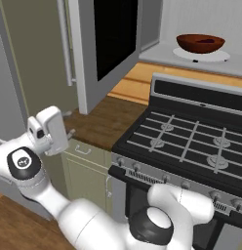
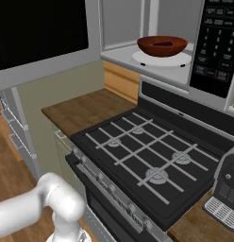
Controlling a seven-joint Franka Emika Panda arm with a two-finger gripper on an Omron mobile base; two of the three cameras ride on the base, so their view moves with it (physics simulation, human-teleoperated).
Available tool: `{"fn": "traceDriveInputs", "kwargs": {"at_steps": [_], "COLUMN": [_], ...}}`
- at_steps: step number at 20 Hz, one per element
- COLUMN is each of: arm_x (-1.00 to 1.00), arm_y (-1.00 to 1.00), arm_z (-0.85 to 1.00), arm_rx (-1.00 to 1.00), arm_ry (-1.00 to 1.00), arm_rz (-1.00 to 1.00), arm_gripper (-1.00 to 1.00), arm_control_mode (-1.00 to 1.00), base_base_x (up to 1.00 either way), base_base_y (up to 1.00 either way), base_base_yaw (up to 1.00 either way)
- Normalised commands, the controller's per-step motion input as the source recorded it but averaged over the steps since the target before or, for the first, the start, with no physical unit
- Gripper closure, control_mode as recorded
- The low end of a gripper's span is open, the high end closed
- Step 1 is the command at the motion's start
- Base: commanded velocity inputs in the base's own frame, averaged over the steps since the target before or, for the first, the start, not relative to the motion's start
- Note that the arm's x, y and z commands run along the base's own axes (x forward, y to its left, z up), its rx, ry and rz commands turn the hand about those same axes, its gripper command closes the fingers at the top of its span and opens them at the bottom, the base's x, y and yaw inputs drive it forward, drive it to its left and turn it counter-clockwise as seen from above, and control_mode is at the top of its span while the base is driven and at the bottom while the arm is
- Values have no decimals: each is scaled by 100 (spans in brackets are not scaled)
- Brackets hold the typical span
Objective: Pick the eggplant from the sink and place it in the bowl. Then pick the bowl and place it in the microwave. Then close the microwave door and press the start button.
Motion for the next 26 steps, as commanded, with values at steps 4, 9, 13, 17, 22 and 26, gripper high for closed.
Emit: {"fn": "traceDriveInputs", "kwargs": {"at_steps": [4, 9, 13, 17, 22, 26], "arm_x": [7, 0, 0, 15, 55, 14], "arm_y": [-21, -9, 1, 5, 0, 0], "arm_z": [1, 11, 9, 11, 5, 20], "arm_rx": [-14, -16, -22, -13, 0, 0], "arm_ry": [0, 1, 11, 13, 12, -2], "arm_rz": [3, 1, 0, 0, 0, -3], "arm_gripper": [-100, -100, -100, -100, -100, -100], "arm_control_mode": [-100, -100, -100, -100, -100, -100], "base_base_x": [0, 0, 0, 0, 0, 0], "base_base_y": [0, 0, 0, 0, 0, 0], "base_base_yaw": [0, 0, 0, 0, 0, 0]}}
